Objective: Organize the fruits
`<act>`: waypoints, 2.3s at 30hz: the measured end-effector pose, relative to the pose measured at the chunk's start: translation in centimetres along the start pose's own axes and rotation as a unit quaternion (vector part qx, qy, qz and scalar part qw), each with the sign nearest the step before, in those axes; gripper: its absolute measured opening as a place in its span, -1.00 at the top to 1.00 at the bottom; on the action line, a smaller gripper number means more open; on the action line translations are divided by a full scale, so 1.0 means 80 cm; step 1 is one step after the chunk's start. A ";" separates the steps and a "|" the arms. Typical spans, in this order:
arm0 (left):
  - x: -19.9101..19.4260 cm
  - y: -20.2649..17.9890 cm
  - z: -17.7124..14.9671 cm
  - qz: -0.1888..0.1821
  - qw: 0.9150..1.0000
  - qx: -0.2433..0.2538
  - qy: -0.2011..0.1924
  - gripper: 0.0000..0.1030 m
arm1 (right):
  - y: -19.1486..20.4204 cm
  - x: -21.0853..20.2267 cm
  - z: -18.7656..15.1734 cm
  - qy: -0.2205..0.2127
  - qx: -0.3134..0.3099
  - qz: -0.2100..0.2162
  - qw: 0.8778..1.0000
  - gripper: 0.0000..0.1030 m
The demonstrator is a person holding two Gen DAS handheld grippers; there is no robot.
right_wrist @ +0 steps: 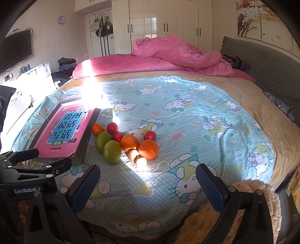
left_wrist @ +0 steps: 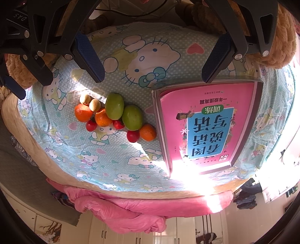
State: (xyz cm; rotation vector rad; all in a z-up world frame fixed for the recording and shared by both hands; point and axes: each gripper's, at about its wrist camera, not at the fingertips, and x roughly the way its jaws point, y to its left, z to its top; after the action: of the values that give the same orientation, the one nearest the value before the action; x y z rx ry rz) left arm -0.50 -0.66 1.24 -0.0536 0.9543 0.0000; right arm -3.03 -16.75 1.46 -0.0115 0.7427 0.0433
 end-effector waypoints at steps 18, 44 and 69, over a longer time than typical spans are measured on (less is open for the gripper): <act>0.005 0.006 0.003 -0.017 1.000 -0.004 0.006 -1.00 | -0.008 0.011 0.001 0.014 0.016 0.006 1.000 -0.99; 0.051 -0.027 0.025 -0.065 0.996 0.008 0.058 -1.00 | -0.048 0.087 0.043 0.084 0.016 0.037 0.996 -0.99; 0.118 -0.052 0.043 -0.096 0.990 -0.010 0.099 -0.28 | -0.057 0.172 0.050 0.169 0.023 0.133 0.976 -0.31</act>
State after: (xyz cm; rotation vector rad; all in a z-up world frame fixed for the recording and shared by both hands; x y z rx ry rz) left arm 7.89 -4.88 -4.27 -0.1663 1.1441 -0.1753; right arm 9.97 -20.74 -4.90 0.1277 1.0816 0.2857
